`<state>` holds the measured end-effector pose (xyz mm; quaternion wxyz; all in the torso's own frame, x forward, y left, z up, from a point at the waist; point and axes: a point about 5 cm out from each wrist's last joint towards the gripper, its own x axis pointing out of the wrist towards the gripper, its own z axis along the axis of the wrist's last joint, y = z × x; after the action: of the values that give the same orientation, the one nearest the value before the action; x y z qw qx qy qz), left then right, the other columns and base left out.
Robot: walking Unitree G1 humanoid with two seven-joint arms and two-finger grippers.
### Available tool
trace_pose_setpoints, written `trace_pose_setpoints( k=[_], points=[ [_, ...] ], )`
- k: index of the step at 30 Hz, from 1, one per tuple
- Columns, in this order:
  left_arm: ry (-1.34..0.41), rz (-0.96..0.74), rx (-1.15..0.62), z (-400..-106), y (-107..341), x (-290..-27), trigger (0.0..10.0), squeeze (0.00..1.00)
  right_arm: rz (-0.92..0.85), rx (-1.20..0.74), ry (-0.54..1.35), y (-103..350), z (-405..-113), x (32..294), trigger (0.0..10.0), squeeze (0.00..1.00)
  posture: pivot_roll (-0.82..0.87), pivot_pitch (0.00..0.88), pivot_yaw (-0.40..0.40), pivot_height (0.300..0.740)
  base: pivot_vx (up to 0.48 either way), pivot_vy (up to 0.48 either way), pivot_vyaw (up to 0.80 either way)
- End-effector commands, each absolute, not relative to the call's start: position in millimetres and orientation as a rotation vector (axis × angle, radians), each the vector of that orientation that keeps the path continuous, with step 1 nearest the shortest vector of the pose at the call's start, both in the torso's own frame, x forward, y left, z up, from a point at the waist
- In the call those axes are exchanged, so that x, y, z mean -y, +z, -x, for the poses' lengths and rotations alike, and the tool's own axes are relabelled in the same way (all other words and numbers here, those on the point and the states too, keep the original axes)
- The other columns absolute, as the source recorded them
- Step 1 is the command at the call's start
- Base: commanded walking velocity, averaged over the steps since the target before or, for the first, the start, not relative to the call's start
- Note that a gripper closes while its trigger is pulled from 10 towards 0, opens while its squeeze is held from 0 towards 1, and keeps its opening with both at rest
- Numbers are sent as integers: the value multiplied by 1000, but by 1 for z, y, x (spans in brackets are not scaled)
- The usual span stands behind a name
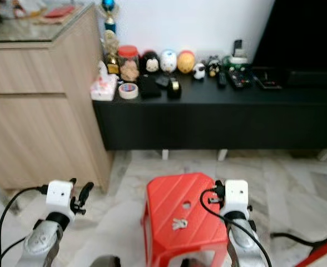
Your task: Hang keys on a hook
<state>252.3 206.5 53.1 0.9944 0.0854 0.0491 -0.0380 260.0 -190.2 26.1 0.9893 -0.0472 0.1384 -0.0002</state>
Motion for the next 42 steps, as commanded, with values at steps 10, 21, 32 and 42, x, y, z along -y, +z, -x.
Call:
trace_pose_setpoints(
  k=[10, 21, 32, 42],
  points=[
    [-83, -169, -104, -250, 54, -208, 10000, 0, 136, -421, 102, 11, -267, 187, 10000, 0, 56, 0, -66, 636, 0, 0, 376],
    [-124, -165, -88, -256, 59, -199, 10000, 0, 72, -471, 65, 3, -277, 182, 10000, 0, 77, 0, -68, 626, 0, 0, 0],
    [-134, -165, -106, -247, 57, -200, 10000, 0, 107, -544, 122, -12, -266, 180, 10000, 0, 69, 0, -51, 607, 0, 0, 0],
    [-146, -153, -87, -260, 64, -191, 10000, 0, 201, -645, 254, -19, -275, 165, 10000, 0, 81, 0, -66, 607, 0, 0, 0]
  ],
)
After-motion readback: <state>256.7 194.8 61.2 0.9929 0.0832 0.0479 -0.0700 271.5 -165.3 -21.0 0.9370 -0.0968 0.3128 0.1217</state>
